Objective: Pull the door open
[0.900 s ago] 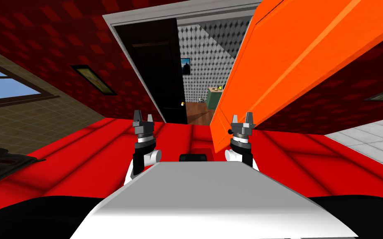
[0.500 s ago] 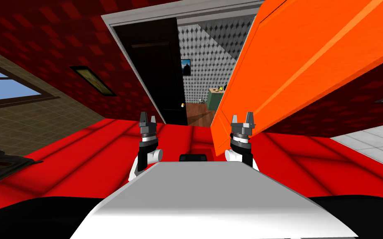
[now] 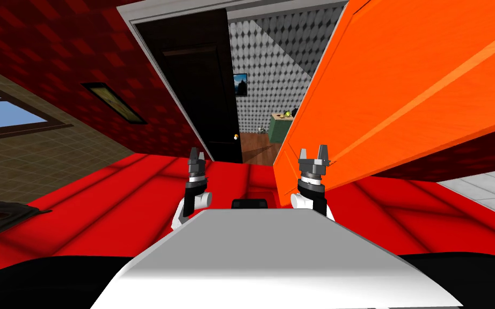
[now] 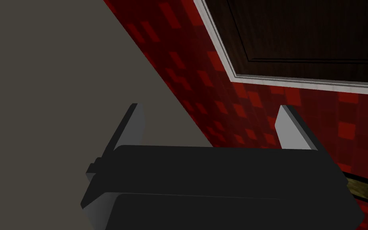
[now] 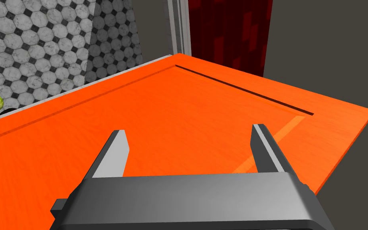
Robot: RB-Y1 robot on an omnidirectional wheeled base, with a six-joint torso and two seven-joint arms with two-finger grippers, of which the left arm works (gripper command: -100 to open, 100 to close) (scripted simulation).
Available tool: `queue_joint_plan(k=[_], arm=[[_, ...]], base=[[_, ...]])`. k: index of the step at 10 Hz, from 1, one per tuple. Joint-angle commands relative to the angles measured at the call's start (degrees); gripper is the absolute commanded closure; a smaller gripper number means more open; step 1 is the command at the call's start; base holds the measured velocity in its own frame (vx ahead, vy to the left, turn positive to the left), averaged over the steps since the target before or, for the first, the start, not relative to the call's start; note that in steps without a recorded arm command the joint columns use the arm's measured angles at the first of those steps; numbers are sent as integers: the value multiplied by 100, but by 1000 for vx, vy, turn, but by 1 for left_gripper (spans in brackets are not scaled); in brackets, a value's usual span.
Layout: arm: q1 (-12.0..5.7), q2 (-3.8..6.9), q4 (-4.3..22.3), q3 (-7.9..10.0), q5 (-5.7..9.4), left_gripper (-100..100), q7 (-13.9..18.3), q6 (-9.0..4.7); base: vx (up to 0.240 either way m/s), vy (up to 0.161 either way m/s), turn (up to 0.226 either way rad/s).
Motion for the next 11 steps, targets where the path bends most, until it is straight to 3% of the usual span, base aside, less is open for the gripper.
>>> queue_joint_plan(k=[1, 11], arm=[[-62, 16, 160, -26, -56, -100, -149, -30], [-518, 212, 1430, -47, -337, -100, -970, -396]], base=[[103, -8, 15], [97, -8, 18]])
